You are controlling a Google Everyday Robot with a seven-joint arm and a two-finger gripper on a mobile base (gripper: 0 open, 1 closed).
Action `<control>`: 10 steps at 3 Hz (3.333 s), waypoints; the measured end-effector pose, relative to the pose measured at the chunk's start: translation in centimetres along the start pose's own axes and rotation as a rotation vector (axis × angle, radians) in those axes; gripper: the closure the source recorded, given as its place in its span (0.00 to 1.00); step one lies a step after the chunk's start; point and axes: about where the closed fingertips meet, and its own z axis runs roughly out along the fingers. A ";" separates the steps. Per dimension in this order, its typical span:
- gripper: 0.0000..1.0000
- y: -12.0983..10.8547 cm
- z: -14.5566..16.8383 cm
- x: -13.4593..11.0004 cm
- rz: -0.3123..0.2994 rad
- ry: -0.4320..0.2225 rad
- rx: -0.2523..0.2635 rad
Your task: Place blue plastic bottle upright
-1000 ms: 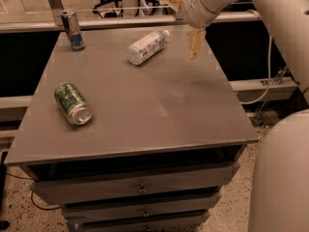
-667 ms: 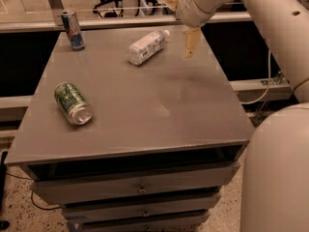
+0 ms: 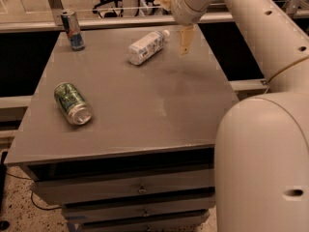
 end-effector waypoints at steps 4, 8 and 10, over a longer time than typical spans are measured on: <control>0.00 0.4 5.5 2.3 -0.029 0.065 -0.145; 0.41 2.3 7.4 0.5 -0.117 0.012 -0.249; 0.88 1.4 6.3 -1.2 -0.178 0.015 -0.255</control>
Offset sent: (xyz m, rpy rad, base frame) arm 0.0532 -0.0125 -0.0096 -0.1054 0.0260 -0.0439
